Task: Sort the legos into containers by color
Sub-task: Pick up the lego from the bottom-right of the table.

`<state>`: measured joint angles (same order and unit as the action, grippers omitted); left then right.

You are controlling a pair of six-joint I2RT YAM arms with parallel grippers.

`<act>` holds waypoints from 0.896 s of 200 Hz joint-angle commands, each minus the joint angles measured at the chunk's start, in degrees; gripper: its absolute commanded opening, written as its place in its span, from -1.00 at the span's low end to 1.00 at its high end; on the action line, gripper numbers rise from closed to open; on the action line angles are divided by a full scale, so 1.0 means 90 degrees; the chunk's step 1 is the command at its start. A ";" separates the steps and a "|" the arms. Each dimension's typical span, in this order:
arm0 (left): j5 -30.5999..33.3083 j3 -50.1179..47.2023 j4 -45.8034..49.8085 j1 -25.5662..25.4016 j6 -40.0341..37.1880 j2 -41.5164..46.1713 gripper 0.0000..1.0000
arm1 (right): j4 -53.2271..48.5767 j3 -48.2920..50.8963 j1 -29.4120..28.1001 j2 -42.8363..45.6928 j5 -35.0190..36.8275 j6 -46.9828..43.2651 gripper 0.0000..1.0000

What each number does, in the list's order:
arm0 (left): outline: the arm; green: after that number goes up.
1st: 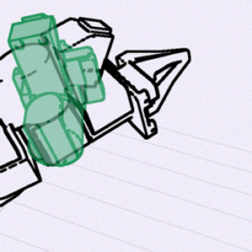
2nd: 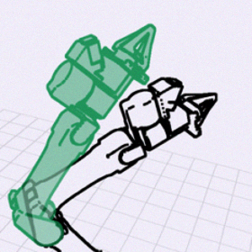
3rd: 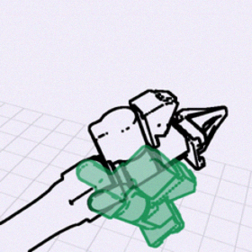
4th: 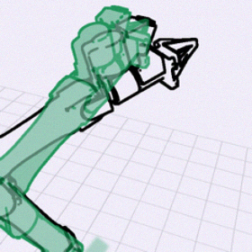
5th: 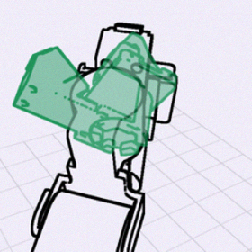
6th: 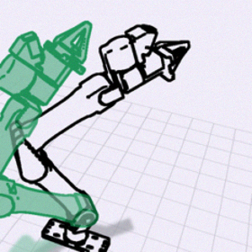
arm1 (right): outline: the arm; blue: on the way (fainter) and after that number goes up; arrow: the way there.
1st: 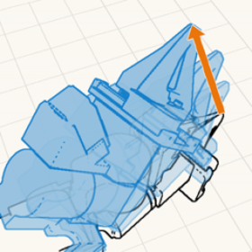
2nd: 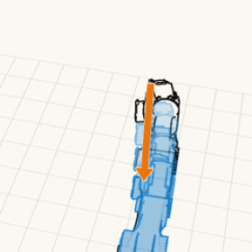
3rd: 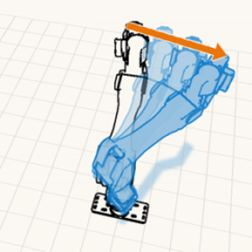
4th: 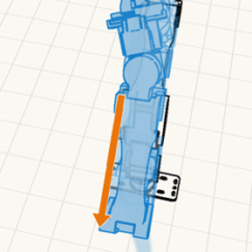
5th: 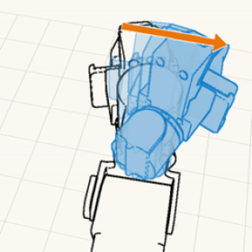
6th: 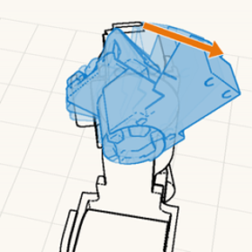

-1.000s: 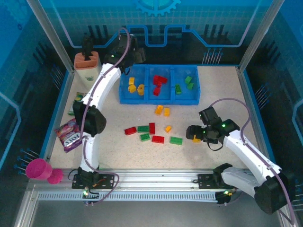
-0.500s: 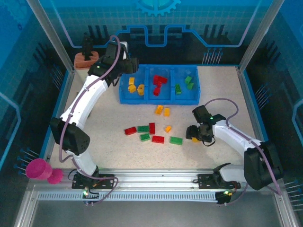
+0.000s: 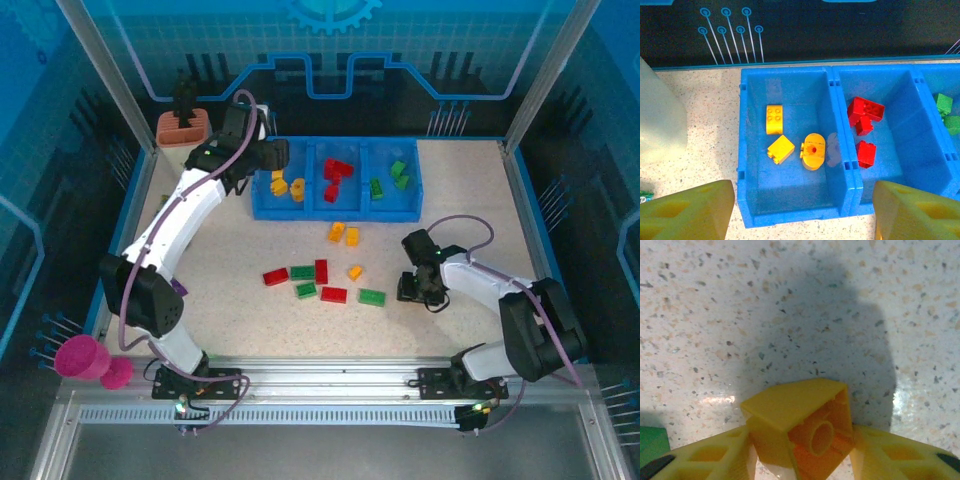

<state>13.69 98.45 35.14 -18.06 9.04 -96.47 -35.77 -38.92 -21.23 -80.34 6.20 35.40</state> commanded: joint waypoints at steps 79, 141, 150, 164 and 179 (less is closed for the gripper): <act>0.0119 -0.0638 -0.0064 0.0093 -0.0150 0.0537 0.50 | -0.0536 -0.0984 -0.0054 -0.0158 0.0021 -0.0556 -0.40; 0.0025 -0.1456 0.0105 0.0382 -0.0128 0.1204 0.52 | -0.1576 -0.3889 -0.0690 -0.0749 0.0234 -0.1333 -0.41; 0.0041 -0.1615 0.0129 0.0427 -0.0133 0.1352 0.53 | -0.1609 -0.4380 -0.0830 -0.1028 0.0221 -0.1491 -0.41; 0.0032 -0.1896 0.0143 0.0514 -0.0139 0.1619 0.53 | -0.1583 -0.5136 -0.1049 -0.1516 0.0161 -0.1746 -0.41; 0.0015 -0.2133 0.0194 0.0622 -0.0107 0.1910 0.54 | -0.1454 -0.5907 -0.1274 -0.2119 0.0095 -0.1990 -0.41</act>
<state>13.69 82.26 35.00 -14.00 8.80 -84.01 -47.18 -84.18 -29.65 -92.40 7.46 22.74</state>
